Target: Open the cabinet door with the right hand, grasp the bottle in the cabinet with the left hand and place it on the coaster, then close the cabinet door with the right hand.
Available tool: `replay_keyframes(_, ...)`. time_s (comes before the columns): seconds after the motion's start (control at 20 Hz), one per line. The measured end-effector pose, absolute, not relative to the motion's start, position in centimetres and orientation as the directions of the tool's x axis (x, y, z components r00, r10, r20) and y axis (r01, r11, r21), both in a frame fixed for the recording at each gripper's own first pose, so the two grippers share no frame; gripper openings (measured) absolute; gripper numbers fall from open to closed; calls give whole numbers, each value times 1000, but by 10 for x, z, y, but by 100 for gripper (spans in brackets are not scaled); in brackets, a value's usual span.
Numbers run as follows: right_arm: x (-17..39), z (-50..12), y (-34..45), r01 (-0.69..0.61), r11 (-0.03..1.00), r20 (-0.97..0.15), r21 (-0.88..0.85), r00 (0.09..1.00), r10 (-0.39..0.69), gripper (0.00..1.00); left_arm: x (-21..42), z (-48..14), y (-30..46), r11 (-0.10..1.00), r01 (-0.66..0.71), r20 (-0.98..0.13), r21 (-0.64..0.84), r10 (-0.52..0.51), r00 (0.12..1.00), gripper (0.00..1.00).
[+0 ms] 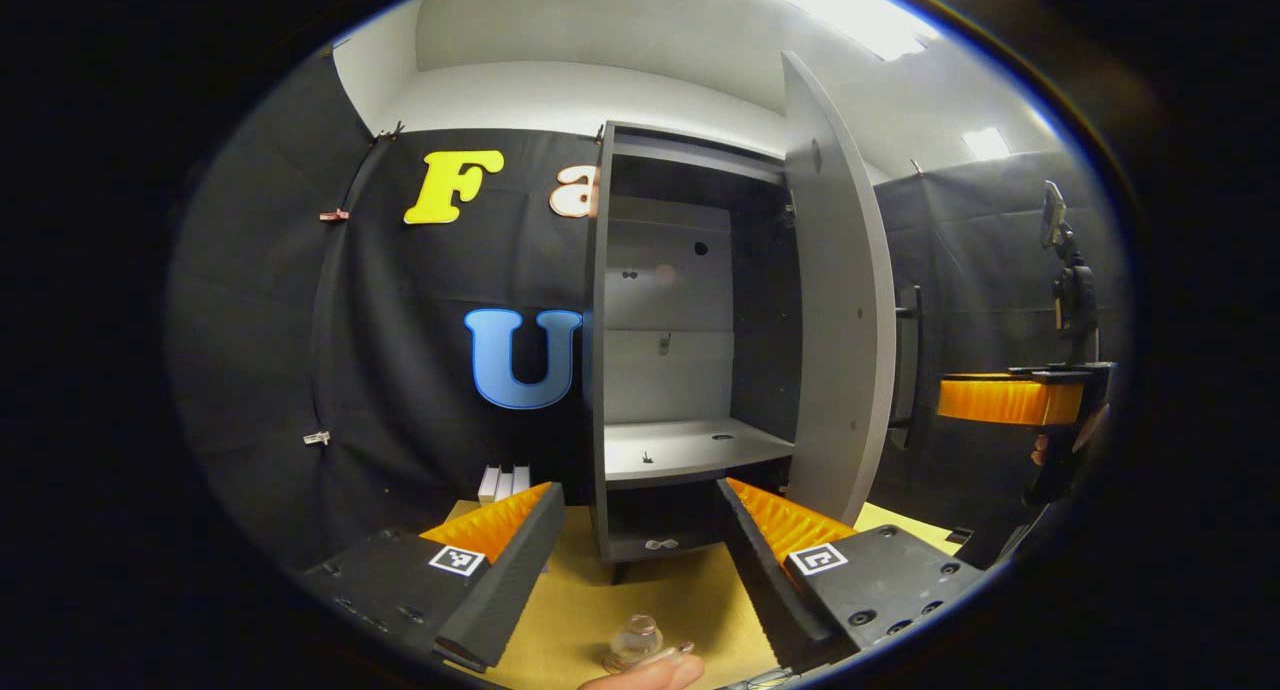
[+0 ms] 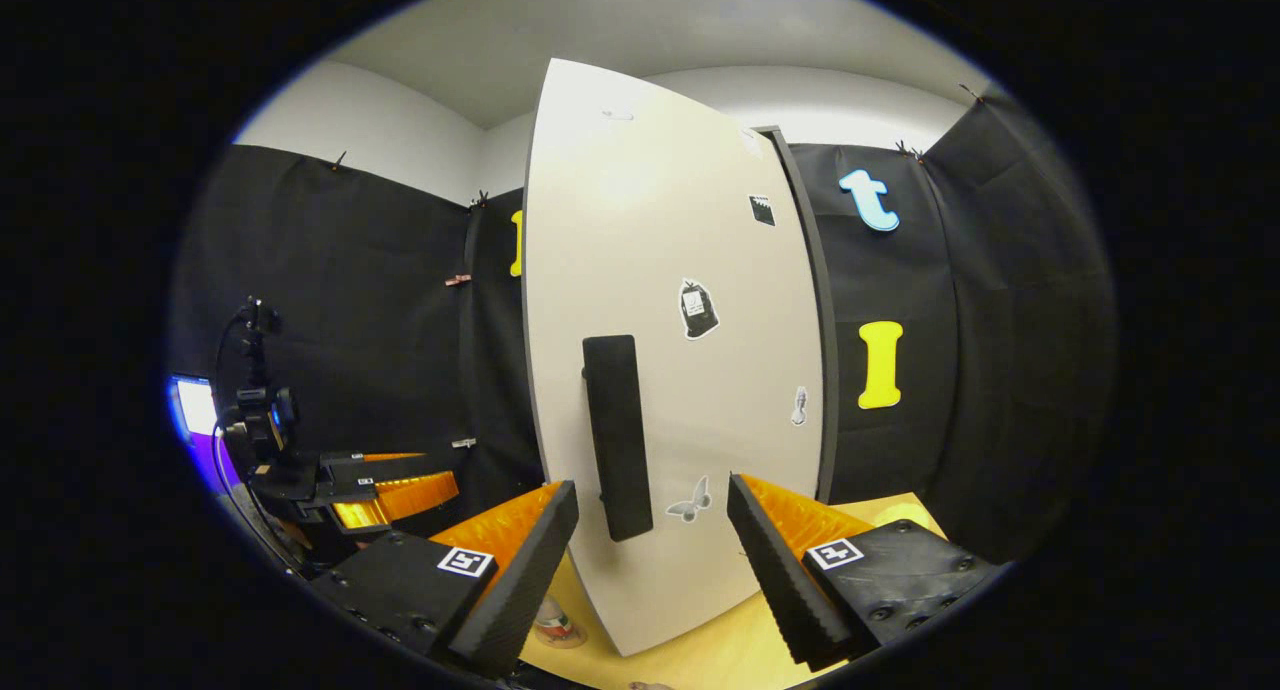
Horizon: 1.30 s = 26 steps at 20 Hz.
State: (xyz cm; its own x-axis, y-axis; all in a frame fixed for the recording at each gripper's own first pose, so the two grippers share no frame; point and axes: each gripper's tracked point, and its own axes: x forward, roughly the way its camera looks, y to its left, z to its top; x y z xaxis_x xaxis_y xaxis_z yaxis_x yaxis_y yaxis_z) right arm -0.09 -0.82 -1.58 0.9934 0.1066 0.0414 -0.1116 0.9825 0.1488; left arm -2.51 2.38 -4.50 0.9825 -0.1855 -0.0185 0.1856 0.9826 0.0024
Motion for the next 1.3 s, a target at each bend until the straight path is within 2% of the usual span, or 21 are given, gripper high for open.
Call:
replay_keyframes(0.25, 3, -27, -30, -38, 988, 7, 148, 999, 37, 98, -21, -41, 7, 978, 206, -3, -9, -206, 978, 94)
replay_keyframes(0.4, 12, -21, -9, -105, 978, 18, 180, 994, 103, 98, -19, -44, 2, 978, 209, -5, -7, -209, 978, 94)
replay_keyframes(0.65, 35, -24, 17, -172, 980, 8, 99, 985, 172, 100, -20, -42, 15, 984, 177, -3, 0, -177, 984, 95)
replay_keyframes(0.85, 52, -30, 25, -178, 982, -8, 58, 984, 178, 94, -21, -43, 32, 990, 144, -3, 16, -144, 990, 95)
replay_keyframes(1.05, 81, -34, 46, -220, 971, 0, 92, 975, 220, 96, -18, -47, 46, 992, 126, -16, 27, -125, 992, 92)
replay_keyframes(1.15, 97, -30, 50, -227, 970, 6, 90, 974, 227, 97, -16, -49, 53, 993, 113, -24, 25, -112, 993, 95)
replay_keyframes(1.3, 88, -23, 42, -231, 964, 29, 131, 973, 229, 98, -10, -50, 54, 994, 113, -29, 10, -113, 993, 95)
